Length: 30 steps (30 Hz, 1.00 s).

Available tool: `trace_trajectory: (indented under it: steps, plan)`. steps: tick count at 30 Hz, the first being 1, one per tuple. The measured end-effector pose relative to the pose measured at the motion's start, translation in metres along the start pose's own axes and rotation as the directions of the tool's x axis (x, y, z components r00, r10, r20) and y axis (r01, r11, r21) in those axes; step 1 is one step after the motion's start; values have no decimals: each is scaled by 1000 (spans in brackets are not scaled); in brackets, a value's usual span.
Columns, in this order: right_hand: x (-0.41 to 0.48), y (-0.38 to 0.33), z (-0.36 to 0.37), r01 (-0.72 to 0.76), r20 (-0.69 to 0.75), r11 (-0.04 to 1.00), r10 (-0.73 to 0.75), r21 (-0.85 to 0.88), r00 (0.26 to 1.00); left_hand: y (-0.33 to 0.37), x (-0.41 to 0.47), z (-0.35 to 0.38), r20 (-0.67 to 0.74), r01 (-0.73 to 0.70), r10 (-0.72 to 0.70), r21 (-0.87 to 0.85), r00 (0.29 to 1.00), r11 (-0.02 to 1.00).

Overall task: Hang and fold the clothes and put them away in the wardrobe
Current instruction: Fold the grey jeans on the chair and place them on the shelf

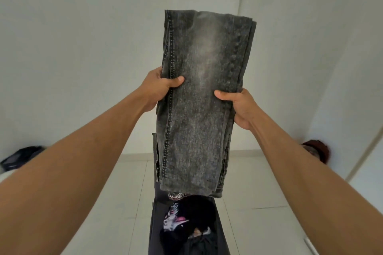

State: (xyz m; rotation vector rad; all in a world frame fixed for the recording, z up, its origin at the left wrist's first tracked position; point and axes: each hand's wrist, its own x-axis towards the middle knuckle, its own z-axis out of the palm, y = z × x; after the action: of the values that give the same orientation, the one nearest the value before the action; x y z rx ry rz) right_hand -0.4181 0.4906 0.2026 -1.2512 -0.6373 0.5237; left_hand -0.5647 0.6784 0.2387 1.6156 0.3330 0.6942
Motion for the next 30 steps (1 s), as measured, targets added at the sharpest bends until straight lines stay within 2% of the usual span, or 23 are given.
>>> trace_trajectory:
  steps: [3, 5, 7, 10, 15, 19, 23, 30]
  plan:
    - [-8, 22, -5, -69, 7, 997, 69, 29, 998, -21, -15, -1, 18, 51, -50, -19, 999, 999]
    - [-15, 36, -9, -100, 22, 994, 99, 50, 995, -37, -30, -3, 122, 132, -132, 9, 984, 991]
    - [-22, 50, -14, -137, 38, 989, 135, 57, 990, -60, -49, -6, 221, 276, -291, 96, 931, 956]
    - [-36, 75, -27, -198, 70, 979, 195, 48, 978, -108, -76, -7, 200, 423, -455, 181, 868, 888]
    - [-53, 119, -42, -275, 99, 961, 270, 34, 958, -167, -111, 12, 43, 460, -462, 40, 886, 887]
    - [-60, 157, -47, -312, 79, 950, 311, -1, 947, -204, -134, 18, -19, 456, -455, 39, 890, 889]
    - [-69, 198, -52, -369, 63, 929, 369, -24, 927, -240, -151, 16, -22, 499, -499, 60, 867, 865]
    - [-94, 285, -63, -475, 19, 879, 476, -32, 879, -321, -177, 10, 47, 617, -622, 84, 782, 783]
